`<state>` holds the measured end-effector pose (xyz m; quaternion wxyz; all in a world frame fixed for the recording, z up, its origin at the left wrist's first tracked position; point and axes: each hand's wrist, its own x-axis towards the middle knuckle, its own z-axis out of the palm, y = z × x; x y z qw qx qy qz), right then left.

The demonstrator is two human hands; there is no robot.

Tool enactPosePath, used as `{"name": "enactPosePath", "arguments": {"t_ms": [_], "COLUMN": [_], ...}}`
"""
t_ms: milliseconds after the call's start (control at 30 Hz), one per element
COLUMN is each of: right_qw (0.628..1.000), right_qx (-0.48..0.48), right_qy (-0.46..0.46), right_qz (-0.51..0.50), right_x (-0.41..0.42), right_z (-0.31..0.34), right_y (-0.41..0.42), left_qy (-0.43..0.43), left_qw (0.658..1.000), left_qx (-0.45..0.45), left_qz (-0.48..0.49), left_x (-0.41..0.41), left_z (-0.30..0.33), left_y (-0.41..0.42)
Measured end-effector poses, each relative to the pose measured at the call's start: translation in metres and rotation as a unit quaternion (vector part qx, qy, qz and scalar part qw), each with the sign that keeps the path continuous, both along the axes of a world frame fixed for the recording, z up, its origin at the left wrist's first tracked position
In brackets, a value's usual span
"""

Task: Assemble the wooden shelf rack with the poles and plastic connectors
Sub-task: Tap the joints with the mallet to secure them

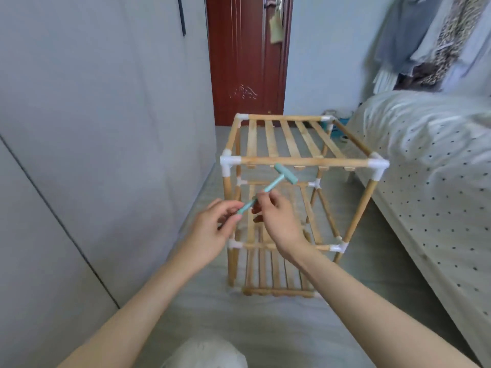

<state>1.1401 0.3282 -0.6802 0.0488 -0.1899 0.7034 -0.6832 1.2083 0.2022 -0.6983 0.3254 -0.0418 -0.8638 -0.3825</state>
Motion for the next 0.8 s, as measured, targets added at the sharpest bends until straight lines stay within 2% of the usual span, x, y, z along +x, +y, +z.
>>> {"name": "enactPosePath", "arguments": {"t_ms": [100, 167, 200, 267, 333, 400, 467, 500, 600, 667, 700, 733, 800], "right_qw": [0.997, 0.992, 0.984, 0.956, 0.930, 0.915, 0.911, 0.901, 0.855, 0.836, 0.826, 0.816, 0.785], "right_qx": [-0.047, 0.000, 0.048, 0.138, 0.232, 0.306, 0.349, 0.380, 0.422, 0.342, 0.315, 0.331, 0.470], "right_qy": [0.021, 0.065, 0.096, 0.140, 0.130, 0.082, 0.037, 0.050, 0.185, 0.272, 0.285, 0.279, 0.248], "right_qz": [-0.054, -0.104, -0.142, -0.216, -0.253, -0.249, -0.217, -0.204, -0.238, -0.331, -0.371, -0.382, -0.318], "right_x": [-0.012, -0.025, -0.033, -0.051, -0.068, -0.080, -0.088, -0.091, -0.098, -0.095, -0.091, -0.089, -0.089], "right_z": [0.036, 0.048, 0.052, 0.056, 0.057, 0.059, 0.065, 0.071, 0.086, 0.088, 0.084, 0.076, 0.058], "right_y": [0.046, 0.080, 0.097, 0.131, 0.160, 0.185, 0.203, 0.209, 0.219, 0.222, 0.222, 0.221, 0.221], "left_qy": [0.048, 0.058, 0.041, -0.052, -0.156, -0.202, -0.190, -0.176, -0.156, -0.155, -0.157, -0.159, -0.167], "left_qw": [0.993, 0.986, 0.981, 0.963, 0.930, 0.905, 0.893, 0.892, 0.888, 0.886, 0.885, 0.883, 0.879], "left_qx": [-0.105, -0.157, -0.188, -0.256, -0.316, -0.352, -0.377, -0.382, -0.394, -0.396, -0.397, -0.398, -0.401], "left_qz": [-0.024, 0.006, 0.029, 0.074, 0.104, 0.126, 0.153, 0.164, 0.180, 0.183, 0.187, 0.191, 0.196], "left_x": [-0.026, -0.050, -0.063, -0.089, -0.111, -0.125, -0.130, -0.131, -0.133, -0.133, -0.133, -0.134, -0.133], "left_z": [0.034, 0.048, 0.053, 0.056, 0.050, 0.036, 0.022, 0.018, 0.013, 0.012, 0.012, 0.012, 0.012], "left_y": [0.028, 0.038, 0.041, 0.041, 0.039, 0.036, 0.034, 0.033, 0.032, 0.032, 0.033, 0.033, 0.035]}}
